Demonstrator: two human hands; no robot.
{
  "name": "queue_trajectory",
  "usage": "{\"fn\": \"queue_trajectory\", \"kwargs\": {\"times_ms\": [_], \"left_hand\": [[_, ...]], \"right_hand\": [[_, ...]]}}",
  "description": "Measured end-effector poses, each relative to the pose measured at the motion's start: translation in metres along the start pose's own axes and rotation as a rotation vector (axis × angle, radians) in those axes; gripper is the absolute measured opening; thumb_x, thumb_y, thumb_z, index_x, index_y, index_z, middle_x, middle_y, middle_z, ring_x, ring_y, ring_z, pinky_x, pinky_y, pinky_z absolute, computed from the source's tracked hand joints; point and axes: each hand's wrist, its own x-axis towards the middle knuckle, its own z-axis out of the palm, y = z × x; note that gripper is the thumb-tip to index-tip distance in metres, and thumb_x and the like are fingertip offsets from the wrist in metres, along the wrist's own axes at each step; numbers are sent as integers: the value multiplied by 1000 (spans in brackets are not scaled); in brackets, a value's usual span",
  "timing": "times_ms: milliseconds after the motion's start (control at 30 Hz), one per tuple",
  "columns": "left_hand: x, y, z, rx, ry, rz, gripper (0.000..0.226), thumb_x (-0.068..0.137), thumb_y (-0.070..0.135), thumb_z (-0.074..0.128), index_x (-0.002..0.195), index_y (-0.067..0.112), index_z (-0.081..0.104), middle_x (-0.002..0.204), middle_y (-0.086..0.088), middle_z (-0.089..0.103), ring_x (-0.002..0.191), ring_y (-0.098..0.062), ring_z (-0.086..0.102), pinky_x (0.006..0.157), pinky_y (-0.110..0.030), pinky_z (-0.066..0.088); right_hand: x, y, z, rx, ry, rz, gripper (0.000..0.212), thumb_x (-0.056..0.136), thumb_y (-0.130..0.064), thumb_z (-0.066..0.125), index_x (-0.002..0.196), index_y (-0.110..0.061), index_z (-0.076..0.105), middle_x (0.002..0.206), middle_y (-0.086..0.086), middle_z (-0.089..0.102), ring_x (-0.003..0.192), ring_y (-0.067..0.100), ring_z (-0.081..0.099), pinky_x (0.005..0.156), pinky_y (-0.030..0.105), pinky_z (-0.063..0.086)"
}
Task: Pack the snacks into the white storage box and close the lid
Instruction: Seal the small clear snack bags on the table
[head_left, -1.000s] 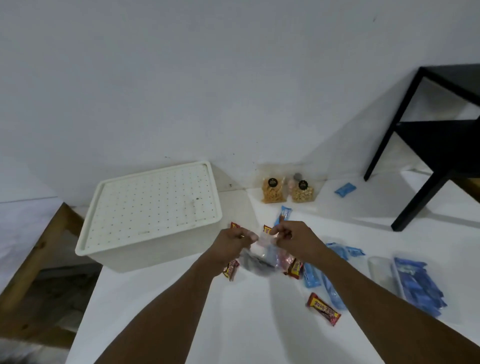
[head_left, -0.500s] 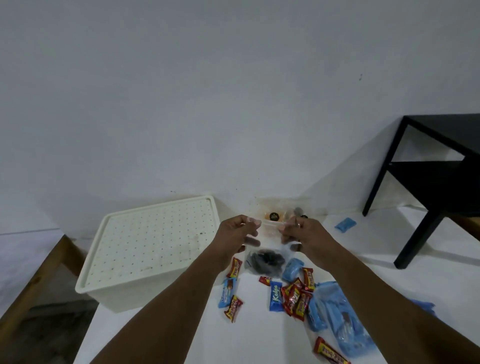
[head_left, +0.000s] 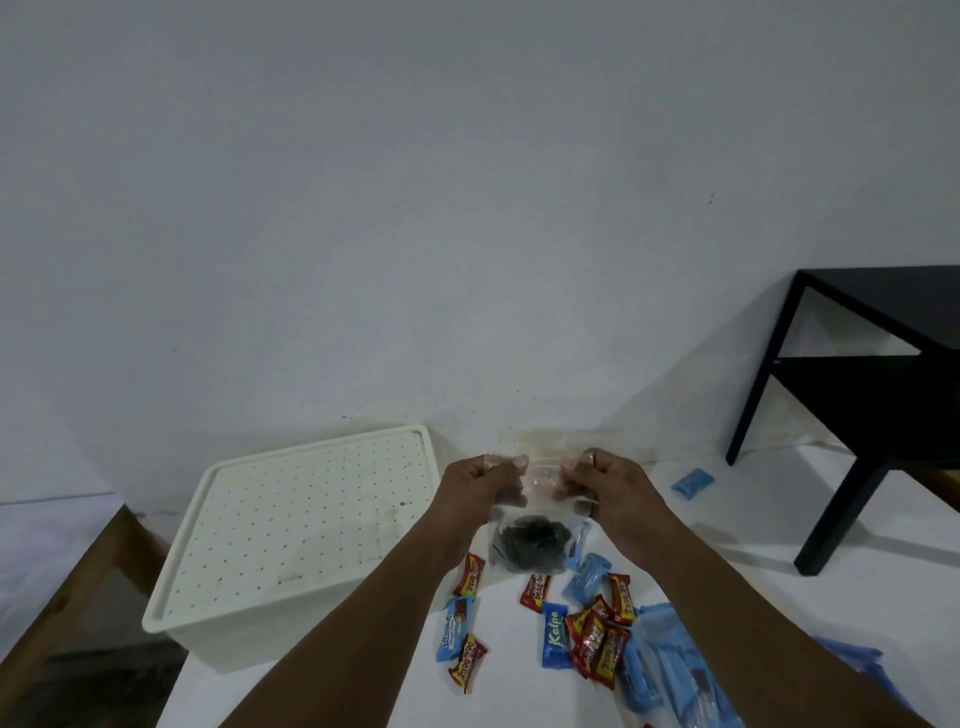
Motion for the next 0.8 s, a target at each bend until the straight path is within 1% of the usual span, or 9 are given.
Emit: {"fn": "queue_trajectory", "kwargs": {"times_ms": [133, 200, 267, 400, 467, 567, 633, 733, 800], "left_hand": [[0, 5, 2, 34, 18, 72, 25, 88, 31, 70, 91, 7, 72, 79, -9, 72, 76, -14, 68, 77, -35, 48], [0, 8, 0, 28, 20, 88, 21, 89, 28, 69, 88, 7, 71, 78, -9, 71, 74, -12, 67, 75, -33, 47], [1, 10, -1, 30, 18, 84, 18, 88, 27, 70, 85, 10, 71, 77, -10, 70, 73, -12, 68, 74, -32, 47], [-1, 7, -3, -12, -11, 15, 20, 86, 32, 72, 83, 13, 70, 79, -10, 70, 74, -17, 71, 74, -34, 50], [-2, 6, -4, -26, -13, 10, 20, 88, 32, 70, 85, 12, 69, 81, -12, 68, 73, -18, 70, 74, -35, 50], [-2, 13, -6, -48, 19, 25, 17, 89, 28, 70, 86, 12, 67, 80, -12, 67, 70, -16, 69, 74, -33, 49], [-1, 17, -7, -76, 30, 12, 16, 88, 27, 70, 87, 12, 66, 80, -10, 66, 71, -16, 68, 76, -35, 49], [-2, 17, -10, -68, -20, -22, 20, 86, 31, 73, 90, 11, 68, 78, -5, 67, 75, -18, 69, 77, -36, 49], [-3, 15, -8, 4, -38, -11, 26, 83, 36, 75, 93, 12, 71, 78, -3, 69, 76, -17, 69, 75, -34, 51]], "right_hand": [[0, -5, 7, -64, 25, -24, 22, 93, -20, 60, 89, 1, 67, 76, 14, 70, 75, 25, 65, 77, 43, 47], [-1, -6, 11, -101, 8, -40, 21, 92, -24, 63, 84, -6, 70, 74, 10, 70, 74, 23, 64, 75, 42, 49], [-1, -7, 13, -209, 9, -94, 20, 91, -25, 65, 78, -10, 71, 71, 8, 70, 70, 21, 63, 72, 40, 49], [4, -13, 16, -296, 29, -159, 23, 91, -22, 63, 74, -8, 67, 65, 5, 67, 65, 21, 59, 69, 37, 49], [3, -14, 16, -319, 14, -166, 25, 92, -26, 63, 77, -7, 68, 69, 6, 70, 66, 21, 60, 68, 35, 49], [2, -11, 16, -180, -29, -91, 26, 95, -28, 58, 90, -6, 71, 81, 13, 73, 72, 23, 68, 68, 36, 49], [2, -9, 15, -59, 8, -42, 27, 97, -24, 55, 93, -2, 70, 84, 18, 73, 73, 26, 69, 67, 37, 48], [3, -8, 15, -112, 61, -109, 25, 97, -18, 55, 87, -1, 70, 76, 16, 72, 68, 23, 67, 68, 39, 46], [1, -10, 18, -150, 71, -136, 26, 97, -16, 55, 86, 1, 70, 71, 14, 71, 64, 20, 65, 68, 40, 47]]}}
